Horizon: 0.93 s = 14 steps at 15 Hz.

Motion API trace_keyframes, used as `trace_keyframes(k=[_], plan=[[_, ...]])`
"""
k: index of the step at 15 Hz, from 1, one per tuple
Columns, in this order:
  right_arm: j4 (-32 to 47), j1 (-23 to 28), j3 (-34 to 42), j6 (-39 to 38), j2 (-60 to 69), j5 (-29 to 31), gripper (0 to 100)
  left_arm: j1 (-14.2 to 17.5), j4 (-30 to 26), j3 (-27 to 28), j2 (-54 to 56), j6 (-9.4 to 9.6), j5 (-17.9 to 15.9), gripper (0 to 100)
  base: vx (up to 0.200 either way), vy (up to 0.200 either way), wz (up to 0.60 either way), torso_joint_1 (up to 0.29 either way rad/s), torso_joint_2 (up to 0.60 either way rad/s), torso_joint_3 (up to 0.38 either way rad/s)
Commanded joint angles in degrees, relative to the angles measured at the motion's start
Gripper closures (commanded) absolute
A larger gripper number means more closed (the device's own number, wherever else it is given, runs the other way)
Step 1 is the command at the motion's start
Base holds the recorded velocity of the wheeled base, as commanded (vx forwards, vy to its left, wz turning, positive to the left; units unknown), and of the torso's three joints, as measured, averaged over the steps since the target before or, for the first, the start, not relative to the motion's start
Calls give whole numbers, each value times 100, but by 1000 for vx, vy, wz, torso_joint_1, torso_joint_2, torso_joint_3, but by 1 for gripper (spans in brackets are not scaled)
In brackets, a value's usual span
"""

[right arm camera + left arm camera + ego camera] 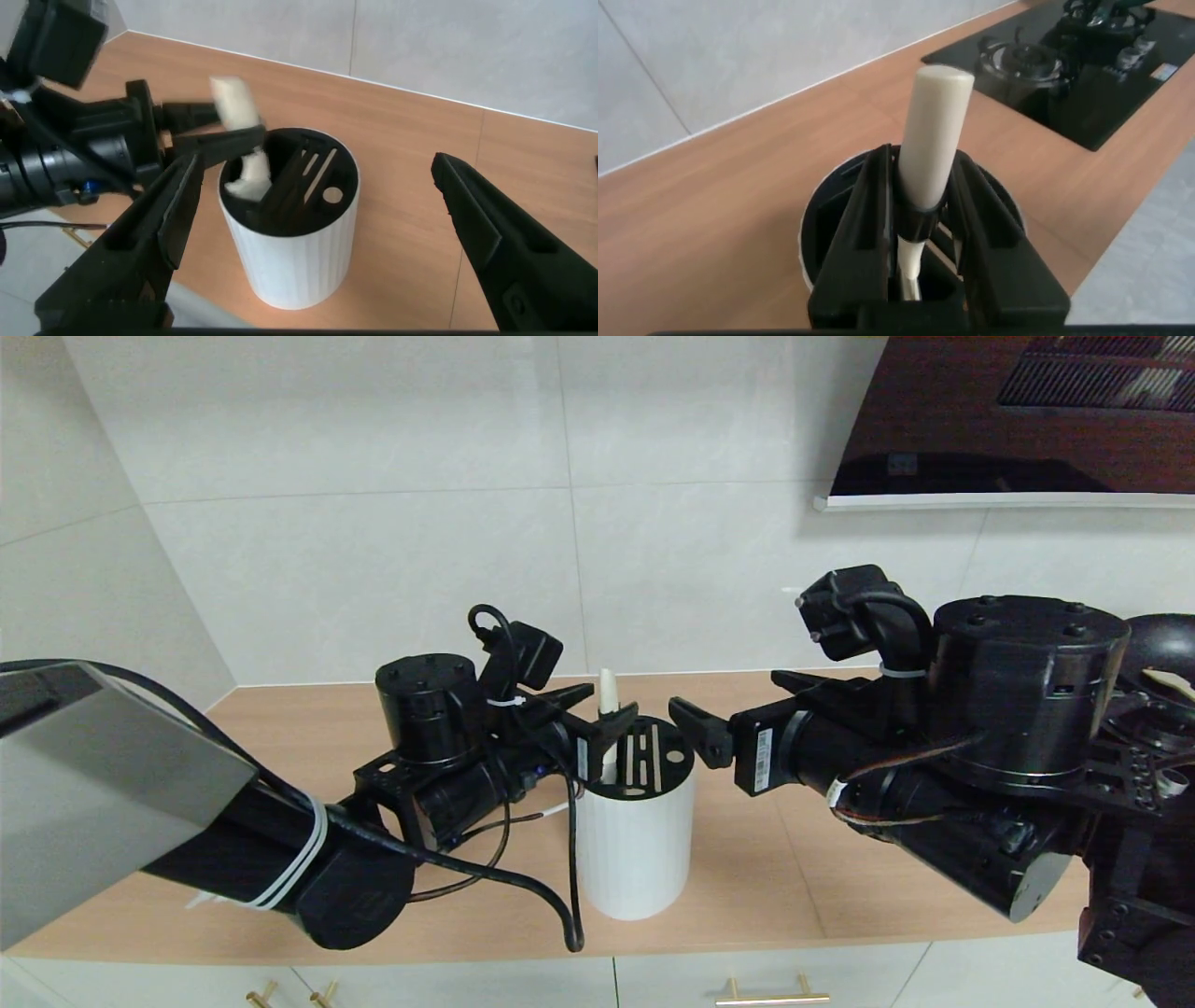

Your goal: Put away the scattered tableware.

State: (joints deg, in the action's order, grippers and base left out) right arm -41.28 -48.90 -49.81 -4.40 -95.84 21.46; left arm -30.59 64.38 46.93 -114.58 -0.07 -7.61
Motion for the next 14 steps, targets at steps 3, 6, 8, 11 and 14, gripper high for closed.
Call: trace_keyframes(k=[3, 6, 8, 11, 14], plan=[[-3, -6, -2, 1, -5, -1, 0, -26, 57, 9, 15, -10, 40, 0, 0, 0, 0, 0, 0, 0], [-12, 3, 6, -8, 31, 8, 0, -35, 145, 0, 243, -28, 84, 0, 0, 0, 0, 0, 0, 0], [-12, 179, 121, -17, 233, 96, 0, -35, 488, -62, 744, -230, 427, 0, 0, 0, 0, 0, 0, 0], [-21, 961, 587, -17, 1015, 157, 0, 141, 787, -659, 2352, -573, 963, 0, 0, 0, 0, 0, 0, 0], [-12, 1699, 1861, -8, 2333, 140, 0, 413, 708, -1986, 3609, -573, 998, 0, 0, 0, 0, 0, 0, 0]])
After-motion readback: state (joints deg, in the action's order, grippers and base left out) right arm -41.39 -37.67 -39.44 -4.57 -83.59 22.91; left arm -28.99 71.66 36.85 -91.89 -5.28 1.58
